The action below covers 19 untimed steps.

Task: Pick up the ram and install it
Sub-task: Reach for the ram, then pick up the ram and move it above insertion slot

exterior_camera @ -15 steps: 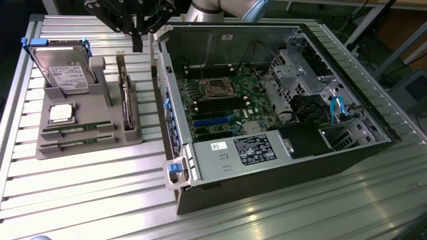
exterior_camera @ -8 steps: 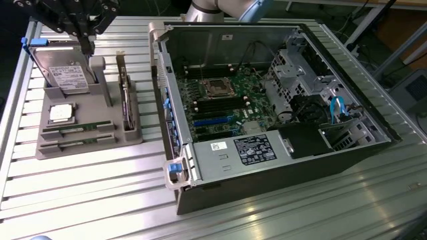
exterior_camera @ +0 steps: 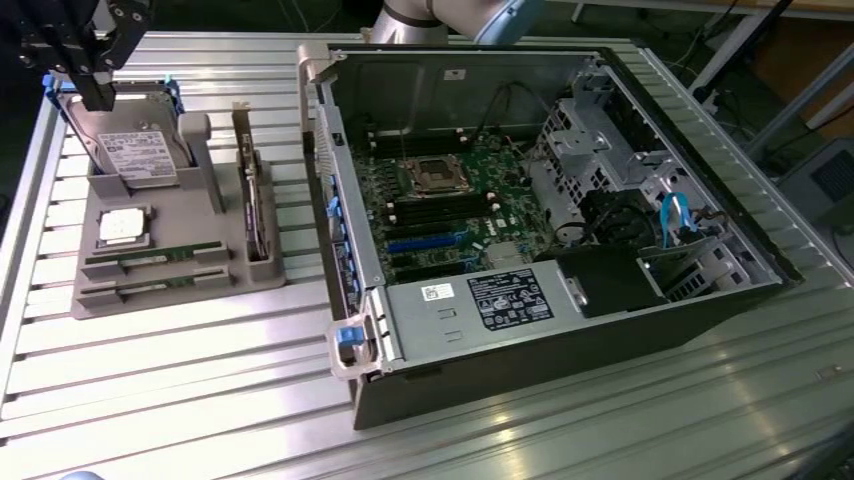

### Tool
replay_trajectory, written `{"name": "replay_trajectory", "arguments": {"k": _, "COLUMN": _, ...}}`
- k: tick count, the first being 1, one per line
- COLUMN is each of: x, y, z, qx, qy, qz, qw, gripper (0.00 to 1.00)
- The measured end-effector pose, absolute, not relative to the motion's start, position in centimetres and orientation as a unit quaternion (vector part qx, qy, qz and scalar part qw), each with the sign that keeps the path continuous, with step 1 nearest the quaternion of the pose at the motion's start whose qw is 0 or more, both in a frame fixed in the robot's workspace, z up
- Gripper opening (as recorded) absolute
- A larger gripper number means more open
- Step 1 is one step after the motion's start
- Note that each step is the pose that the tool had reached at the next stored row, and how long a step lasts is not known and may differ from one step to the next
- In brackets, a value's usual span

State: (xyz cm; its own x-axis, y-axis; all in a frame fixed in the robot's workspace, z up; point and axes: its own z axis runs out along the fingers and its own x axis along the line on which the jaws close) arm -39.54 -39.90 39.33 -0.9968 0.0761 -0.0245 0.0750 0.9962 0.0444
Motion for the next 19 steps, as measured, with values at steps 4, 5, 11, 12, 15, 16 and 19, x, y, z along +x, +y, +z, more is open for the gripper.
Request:
{"name": "replay_trajectory", "arguments": {"k": 4, "x": -39.5, "y": -39.9, "z": 39.3, "qx": 0.038, "qy": 0.999, "qz": 0.022, "qw": 0.013, "gripper": 0.11}}
{"name": "replay_trajectory", "arguments": {"k": 5, "x": -39.5, "y": -39.9, "z": 39.3, "qx": 0.038, "qy": 0.999, "qz": 0.022, "qw": 0.013, "gripper": 0.11}}
{"name": "replay_trajectory", "arguments": {"k": 11, "x": -39.5, "y": -39.9, "z": 39.0, "qx": 0.038, "qy": 0.999, "qz": 0.02, "qw": 0.013, "gripper": 0.11}}
{"name": "replay_trajectory", "arguments": {"k": 12, "x": -39.5, "y": -39.9, "z": 38.2, "qx": 0.038, "qy": 0.999, "qz": 0.02, "qw": 0.013, "gripper": 0.11}}
{"name": "replay_trajectory", "arguments": {"k": 15, "x": -39.5, "y": -39.9, "z": 36.4, "qx": 0.038, "qy": 0.999, "qz": 0.02, "qw": 0.013, "gripper": 0.11}}
{"name": "replay_trajectory", "arguments": {"k": 16, "x": -39.5, "y": -39.9, "z": 35.9, "qx": 0.038, "qy": 0.999, "qz": 0.02, "qw": 0.013, "gripper": 0.11}}
{"name": "replay_trajectory", "arguments": {"k": 19, "x": -39.5, "y": -39.9, "z": 34.4, "qx": 0.038, "qy": 0.999, "qz": 0.02, "qw": 0.013, "gripper": 0.11}}
